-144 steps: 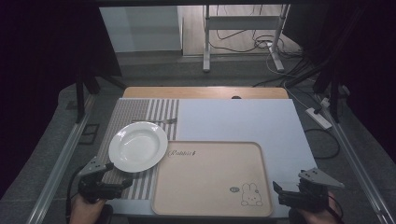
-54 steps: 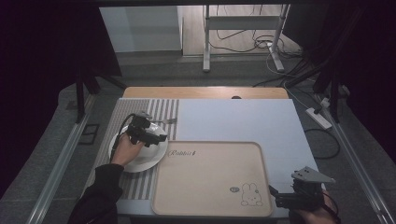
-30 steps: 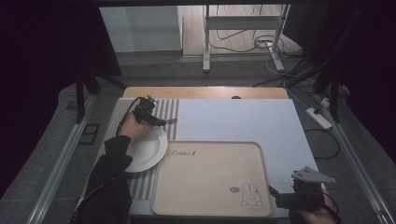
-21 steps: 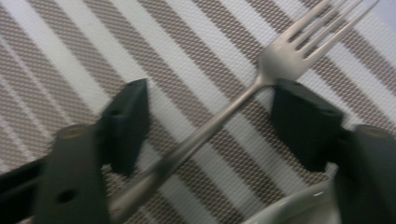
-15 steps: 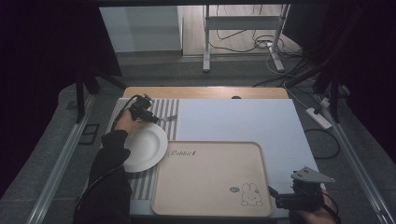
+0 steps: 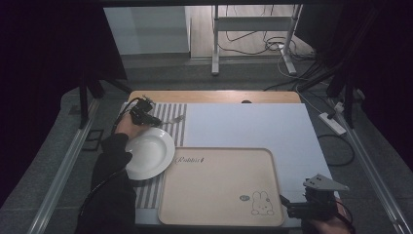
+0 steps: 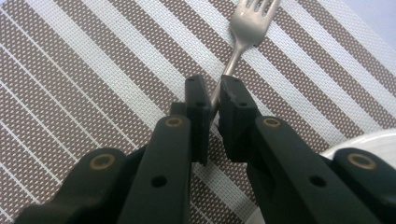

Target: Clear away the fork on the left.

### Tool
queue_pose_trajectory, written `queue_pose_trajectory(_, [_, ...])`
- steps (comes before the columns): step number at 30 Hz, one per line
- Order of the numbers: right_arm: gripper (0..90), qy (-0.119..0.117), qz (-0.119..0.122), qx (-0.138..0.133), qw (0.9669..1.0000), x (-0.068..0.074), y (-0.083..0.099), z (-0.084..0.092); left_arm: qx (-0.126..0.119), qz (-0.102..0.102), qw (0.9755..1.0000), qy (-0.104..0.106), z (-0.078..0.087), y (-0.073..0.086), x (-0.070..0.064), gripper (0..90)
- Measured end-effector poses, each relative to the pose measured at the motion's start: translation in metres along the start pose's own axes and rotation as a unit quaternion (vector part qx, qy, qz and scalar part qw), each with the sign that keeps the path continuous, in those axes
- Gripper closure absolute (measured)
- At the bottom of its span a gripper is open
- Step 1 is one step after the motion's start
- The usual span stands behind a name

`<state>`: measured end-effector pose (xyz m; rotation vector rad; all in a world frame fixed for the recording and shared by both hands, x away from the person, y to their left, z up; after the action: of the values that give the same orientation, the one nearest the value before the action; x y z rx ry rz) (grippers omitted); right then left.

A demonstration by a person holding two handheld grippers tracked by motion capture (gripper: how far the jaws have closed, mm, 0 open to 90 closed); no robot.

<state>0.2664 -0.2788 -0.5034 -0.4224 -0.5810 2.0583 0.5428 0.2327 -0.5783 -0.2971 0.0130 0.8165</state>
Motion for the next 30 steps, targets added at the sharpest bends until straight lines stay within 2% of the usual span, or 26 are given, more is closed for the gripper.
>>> queue_pose_trajectory(2, [0.0,0.0,0.001,0.0,1.0,0.0,0.0,0.0,0.003,-0.011,0.9999,-0.01,-0.002,0.001,-0.001,80.7])
queue_pose_trajectory(3, [0.0,0.0,0.001,0.001,1.0,0.0,0.0,0.0,0.013,-0.024,0.9993,-0.025,-0.005,0.002,-0.003,77.9])
queue_pose_trajectory(5, [0.0,0.002,0.004,0.003,1.0,0.001,0.0,0.0,0.015,-0.031,0.9989,-0.032,-0.005,0.001,-0.003,77.0])
queue_pose_trajectory(9, [0.0,0.001,0.005,0.003,1.0,0.001,0.0,0.0,0.018,-0.039,0.9985,-0.033,-0.004,0.001,-0.004,79.3])
queue_pose_trajectory(11, [0.0,0.002,0.005,0.002,1.0,0.001,0.0,0.0,0.018,-0.044,0.9987,-0.02,-0.005,0.001,-0.007,83.6])
queue_pose_trajectory(12, [0.0,0.002,0.005,0.001,1.0,0.001,0.0,0.0,0.018,-0.044,0.9987,-0.02,-0.005,0.001,-0.007,85.3])
queue_pose_trajectory(15, [0.0,0.002,0.005,0.001,1.0,0.001,0.0,0.0,0.019,-0.033,0.9992,-0.011,-0.004,0.001,-0.005,85.5])
queue_pose_trajectory(17, [0.0,0.002,0.005,-0.001,1.0,0.001,0.0,0.0,0.022,-0.025,0.9994,-0.011,-0.003,0.002,-0.003,85.5])
queue_pose_trajectory(24, [0.0,0.002,0.006,-0.001,1.0,0.001,0.0,0.0,0.019,0.001,0.9992,-0.035,0.007,0.007,0.012,85.6])
queue_pose_trajectory(30, [0.0,0.001,0.007,-0.001,1.0,0.001,0.0,0.0,0.017,0.022,0.9982,-0.054,0.032,0.016,0.027,85.6])
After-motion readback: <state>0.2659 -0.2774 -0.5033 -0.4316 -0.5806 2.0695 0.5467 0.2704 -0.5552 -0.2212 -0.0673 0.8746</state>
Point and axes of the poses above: each handheld gripper's, and its own axes: z roughly backward along the jaws, y roughly out of its underside, x roughly to its left, the point moved 7 cm from there along -z, roughly forward along the jaws, and after that the axes turned 14 degrees about x, right-handed, at the moved point
